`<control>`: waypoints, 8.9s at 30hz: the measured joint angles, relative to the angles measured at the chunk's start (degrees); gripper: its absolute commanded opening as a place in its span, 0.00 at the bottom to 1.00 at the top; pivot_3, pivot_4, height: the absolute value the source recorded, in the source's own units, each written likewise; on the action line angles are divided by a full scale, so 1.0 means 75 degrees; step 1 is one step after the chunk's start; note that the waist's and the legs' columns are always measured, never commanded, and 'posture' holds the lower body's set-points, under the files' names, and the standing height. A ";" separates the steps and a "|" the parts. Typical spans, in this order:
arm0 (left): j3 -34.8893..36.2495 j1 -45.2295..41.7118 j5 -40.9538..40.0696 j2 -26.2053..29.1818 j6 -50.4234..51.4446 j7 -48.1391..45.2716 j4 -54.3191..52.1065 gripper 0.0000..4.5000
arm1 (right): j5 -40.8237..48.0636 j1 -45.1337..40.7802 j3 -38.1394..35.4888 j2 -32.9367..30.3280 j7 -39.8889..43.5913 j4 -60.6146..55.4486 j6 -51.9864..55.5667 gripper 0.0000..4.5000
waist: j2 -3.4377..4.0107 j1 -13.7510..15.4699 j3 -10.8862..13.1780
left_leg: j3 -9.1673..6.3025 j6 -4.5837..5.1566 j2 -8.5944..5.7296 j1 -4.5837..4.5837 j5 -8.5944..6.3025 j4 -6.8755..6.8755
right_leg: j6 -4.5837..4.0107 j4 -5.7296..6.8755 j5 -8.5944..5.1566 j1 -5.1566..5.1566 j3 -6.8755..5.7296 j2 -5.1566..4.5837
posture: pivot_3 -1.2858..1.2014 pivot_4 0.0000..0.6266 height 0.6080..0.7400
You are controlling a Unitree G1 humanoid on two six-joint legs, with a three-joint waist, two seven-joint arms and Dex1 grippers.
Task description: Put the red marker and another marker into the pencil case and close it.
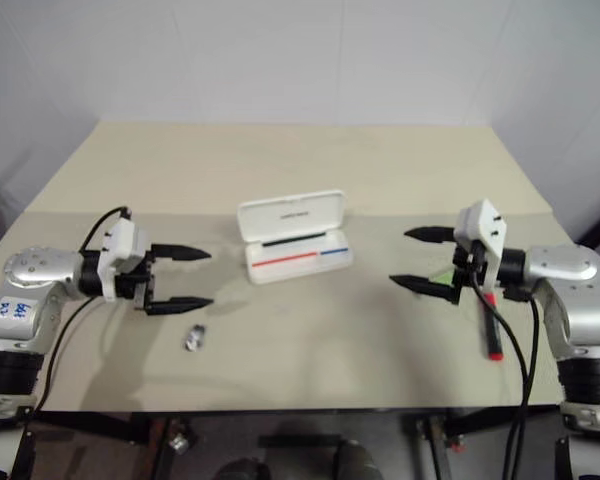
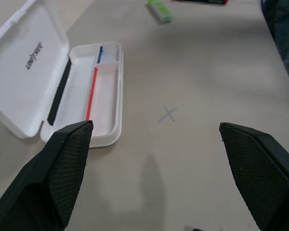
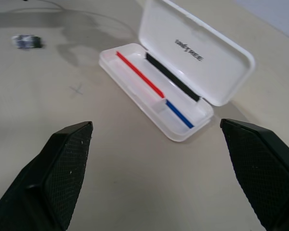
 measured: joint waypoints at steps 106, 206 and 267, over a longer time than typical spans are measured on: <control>-0.3413 -0.1531 0.3511 -0.2001 0.1695 0.0348 -0.0756 0.00 | 0.1434 0.2746 -0.1651 -0.0517 -0.1117 -0.3141 0.1404 1.00 | -0.0007 0.0007 0.0002 | -0.0004 0.0006 -0.0007 0.0013 0.0001 0.0006 | 0.0005 -0.0013 0.0010 0.0019 0.0015 0.0007 | 0.52 0.24 1.00; -0.1360 -0.1954 0.0549 -0.0048 0.1010 -0.1027 -0.0807 1.00 | -0.0328 0.0267 -0.0865 -0.0308 -0.6347 0.0280 0.8416 0.13 | -0.0012 -0.0219 -0.0001 | 0.0012 0.0006 -0.0010 -0.0013 0.0002 0.0003 | 0.0016 -0.0022 0.0016 -0.0012 0.0032 0.0005 | 0.52 0.24 1.00; -0.0516 0.0503 0.0504 -0.0088 0.1113 0.1076 -0.1851 1.00 | -0.4007 -0.2570 0.3939 0.2539 -0.0749 0.2026 -0.2254 0.13 | 0.0000 -0.0221 0.0008 | 0.0021 0.0000 -0.0001 -0.0014 0.0006 0.0005 | 0.0009 0.0024 0.0018 -0.0022 0.0022 0.0002 | 0.52 0.24 1.00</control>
